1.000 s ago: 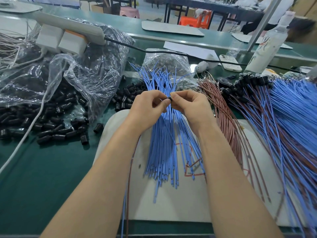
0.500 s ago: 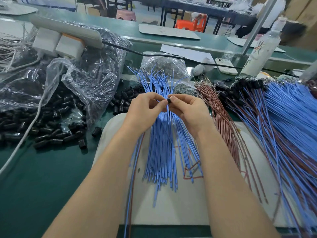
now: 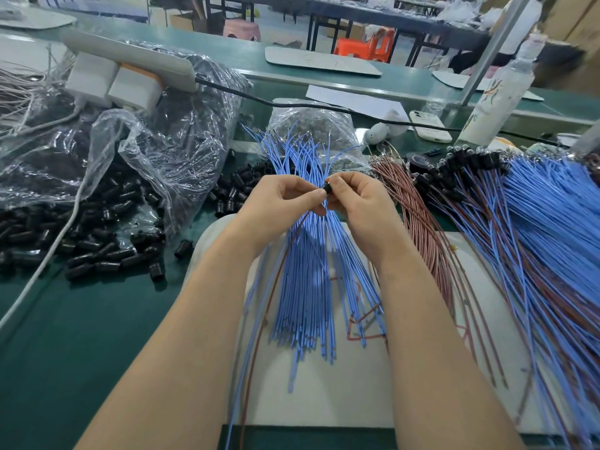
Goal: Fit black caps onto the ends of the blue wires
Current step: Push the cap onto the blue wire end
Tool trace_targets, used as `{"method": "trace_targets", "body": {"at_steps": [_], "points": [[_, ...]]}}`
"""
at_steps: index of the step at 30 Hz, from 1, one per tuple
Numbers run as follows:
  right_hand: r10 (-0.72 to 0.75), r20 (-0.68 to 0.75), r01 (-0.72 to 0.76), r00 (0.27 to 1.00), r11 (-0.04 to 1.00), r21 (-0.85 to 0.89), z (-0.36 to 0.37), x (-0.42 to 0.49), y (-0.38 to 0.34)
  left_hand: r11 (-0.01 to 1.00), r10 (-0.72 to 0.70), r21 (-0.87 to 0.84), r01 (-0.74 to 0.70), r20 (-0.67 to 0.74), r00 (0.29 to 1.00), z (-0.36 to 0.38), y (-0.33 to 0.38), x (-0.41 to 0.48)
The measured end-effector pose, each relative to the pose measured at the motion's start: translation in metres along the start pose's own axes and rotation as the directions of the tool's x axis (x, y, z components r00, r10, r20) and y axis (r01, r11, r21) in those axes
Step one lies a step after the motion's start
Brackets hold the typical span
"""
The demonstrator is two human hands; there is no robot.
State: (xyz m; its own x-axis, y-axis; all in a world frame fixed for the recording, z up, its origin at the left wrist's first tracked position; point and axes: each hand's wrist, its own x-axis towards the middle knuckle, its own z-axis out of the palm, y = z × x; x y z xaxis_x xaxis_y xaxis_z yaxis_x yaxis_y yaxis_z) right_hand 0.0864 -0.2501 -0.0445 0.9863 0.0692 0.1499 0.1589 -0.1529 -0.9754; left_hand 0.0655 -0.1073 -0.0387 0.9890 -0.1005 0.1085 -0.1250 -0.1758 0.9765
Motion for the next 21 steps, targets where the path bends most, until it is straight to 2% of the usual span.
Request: {"method": "trace_targets", "body": {"at_steps": [5, 7, 9, 10, 12, 15, 16, 19, 21], "points": [[0.027, 0.042, -0.032, 0.999, 0.993, 0.113, 0.0026, -0.0008, -0.0025, 1.0, -0.022, -0.015, 0.022, 0.004, 1.0, -0.0031, 0.0015, 0.0006], [-0.014, -0.01, 0.013, 1.0, 0.998, -0.069, 0.0051, -0.0018, -0.0022, 0.999, -0.029, 0.033, 0.03, -0.027, 0.999, -0.0018, -0.0005, 0.0013], [-0.122, -0.045, 0.103, 0.991, 0.947, -0.303, 0.0077, -0.0023, -0.0018, 0.993, -0.021, 0.114, 0.029, -0.078, 0.997, 0.0006, -0.0025, 0.0024], [-0.152, -0.05, 0.127, 0.987, 0.934, -0.334, 0.0084, -0.0029, -0.0021, 0.99, -0.012, 0.138, 0.025, -0.093, 0.996, 0.0011, -0.0025, 0.0022], [-0.139, -0.064, 0.12, 0.988, 0.964, -0.237, 0.0074, -0.0039, -0.0032, 0.994, 0.017, 0.111, -0.009, -0.074, 0.997, 0.0005, -0.0006, 0.0012], [-0.027, -0.045, 0.027, 0.999, 1.0, 0.004, 0.0046, -0.0057, -0.0056, 0.999, 0.043, 0.027, -0.043, -0.018, 0.999, -0.0004, 0.0034, -0.0019], [-0.02, -0.039, 0.021, 0.999, 1.0, 0.013, 0.0044, -0.0057, -0.006, 0.999, 0.04, 0.03, -0.039, -0.011, 0.999, -0.0008, 0.004, -0.0025], [-0.072, -0.05, 0.066, 0.996, 0.992, -0.109, 0.0063, -0.0053, -0.0067, 0.997, 0.018, 0.07, -0.016, -0.037, 0.999, -0.0011, 0.005, -0.0018], [-0.062, -0.038, 0.058, 0.997, 0.993, -0.098, 0.0103, -0.0057, -0.0069, 0.998, -0.004, 0.068, 0.008, -0.067, 0.998, -0.001, 0.0062, -0.0014]]}}
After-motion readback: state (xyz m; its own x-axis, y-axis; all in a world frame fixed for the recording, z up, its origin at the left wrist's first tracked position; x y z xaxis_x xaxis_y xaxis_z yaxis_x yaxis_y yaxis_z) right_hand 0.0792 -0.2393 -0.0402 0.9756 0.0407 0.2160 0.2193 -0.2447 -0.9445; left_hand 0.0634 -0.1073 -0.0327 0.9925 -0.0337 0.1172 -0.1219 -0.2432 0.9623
